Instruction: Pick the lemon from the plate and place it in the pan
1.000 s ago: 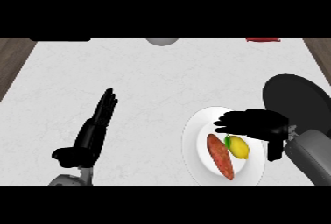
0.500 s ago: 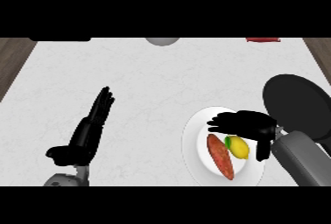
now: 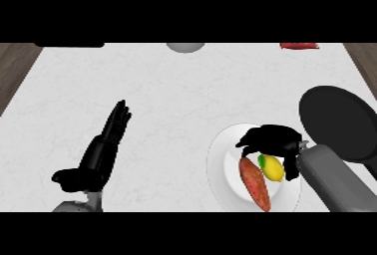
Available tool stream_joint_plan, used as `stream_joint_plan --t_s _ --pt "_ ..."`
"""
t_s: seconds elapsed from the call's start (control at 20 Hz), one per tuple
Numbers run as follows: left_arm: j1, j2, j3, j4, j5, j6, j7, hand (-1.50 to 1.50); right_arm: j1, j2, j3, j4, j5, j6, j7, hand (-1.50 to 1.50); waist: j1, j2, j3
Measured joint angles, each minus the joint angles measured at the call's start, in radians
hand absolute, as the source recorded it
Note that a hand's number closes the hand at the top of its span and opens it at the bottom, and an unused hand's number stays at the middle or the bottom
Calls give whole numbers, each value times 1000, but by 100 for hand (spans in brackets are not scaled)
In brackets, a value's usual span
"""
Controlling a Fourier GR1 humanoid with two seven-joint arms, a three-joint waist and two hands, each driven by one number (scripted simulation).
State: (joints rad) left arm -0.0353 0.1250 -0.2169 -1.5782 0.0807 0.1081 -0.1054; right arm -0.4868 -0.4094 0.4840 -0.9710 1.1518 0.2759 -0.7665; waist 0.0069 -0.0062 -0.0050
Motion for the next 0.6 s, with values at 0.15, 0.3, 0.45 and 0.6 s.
stream_joint_plan --t_s 0.15,0.3,0.45,0.6 --pt "11 -13 -9 -11 -14 5 0 0 -11 12 1 30 41 -76 -42 150 2 -7 -5" --pt "18 -14 -8 -16 -20 -1 3 0 -8 28 -2 33 76 -117 -40 150 1 -13 -11" --pt "18 -10 4 -9 -19 -9 1 0 -11 36 -15 49 88 -150 -69 150 2 -14 -13" --pt "2 -4 20 -16 -16 -16 12 0 -12 31 -45 67 83 -193 -113 150 2 -11 -13"
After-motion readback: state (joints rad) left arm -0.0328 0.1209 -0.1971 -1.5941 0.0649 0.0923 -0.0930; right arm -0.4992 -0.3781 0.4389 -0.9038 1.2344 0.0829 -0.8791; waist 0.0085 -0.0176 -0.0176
